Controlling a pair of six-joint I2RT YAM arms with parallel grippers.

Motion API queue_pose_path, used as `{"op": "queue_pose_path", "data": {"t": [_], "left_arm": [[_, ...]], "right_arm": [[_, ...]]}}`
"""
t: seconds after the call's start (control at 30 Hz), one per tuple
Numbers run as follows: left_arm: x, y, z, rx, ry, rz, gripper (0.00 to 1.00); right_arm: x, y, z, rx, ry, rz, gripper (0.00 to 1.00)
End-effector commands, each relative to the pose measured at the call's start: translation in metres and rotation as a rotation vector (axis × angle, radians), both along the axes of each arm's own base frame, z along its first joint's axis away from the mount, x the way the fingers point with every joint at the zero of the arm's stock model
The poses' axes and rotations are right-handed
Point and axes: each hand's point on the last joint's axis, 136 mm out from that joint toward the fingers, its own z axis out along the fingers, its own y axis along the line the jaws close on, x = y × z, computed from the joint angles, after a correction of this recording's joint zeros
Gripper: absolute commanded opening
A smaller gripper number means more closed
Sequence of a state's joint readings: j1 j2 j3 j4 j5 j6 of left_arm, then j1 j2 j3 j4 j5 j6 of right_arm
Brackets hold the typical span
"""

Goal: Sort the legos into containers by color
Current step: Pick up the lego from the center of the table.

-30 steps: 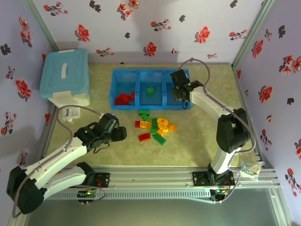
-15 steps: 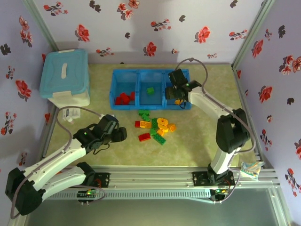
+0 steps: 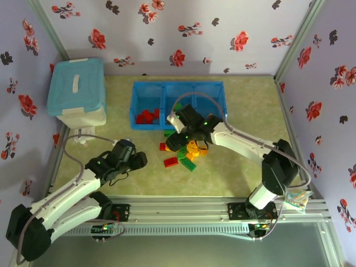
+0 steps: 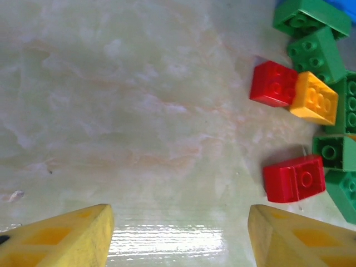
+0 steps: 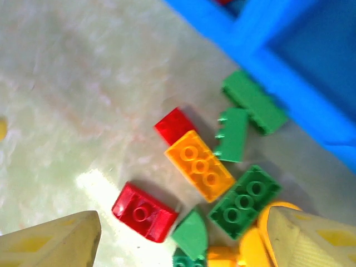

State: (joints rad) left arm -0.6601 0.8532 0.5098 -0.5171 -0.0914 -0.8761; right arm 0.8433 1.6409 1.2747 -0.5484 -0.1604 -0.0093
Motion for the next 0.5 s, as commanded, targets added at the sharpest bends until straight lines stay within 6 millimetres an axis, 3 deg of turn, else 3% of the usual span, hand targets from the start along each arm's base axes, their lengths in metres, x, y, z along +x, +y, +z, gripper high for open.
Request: {"op": "queue_pose_path", "data": {"t": [0.0, 0.2, 0.47], "left_arm": [[-0.002, -0.004, 0.0, -0.093, 0.015, 0.025, 0.64], [-0.007, 0.006, 0.001, -0.095, 0.013, 0.048, 0.64], [-0.011, 0.013, 0.0, -0.095, 0.009, 0.06, 0.64]], "right_arm": [[-0.008, 0.01, -0.018, -0.063, 0.023, 0.127, 0.78], [-0.013, 0.027, -0.048, -0.14, 0.034, 0.249, 0.78], [0.003, 0.04, -0.064, -0.212, 0.013, 0.298, 0.77]]}}
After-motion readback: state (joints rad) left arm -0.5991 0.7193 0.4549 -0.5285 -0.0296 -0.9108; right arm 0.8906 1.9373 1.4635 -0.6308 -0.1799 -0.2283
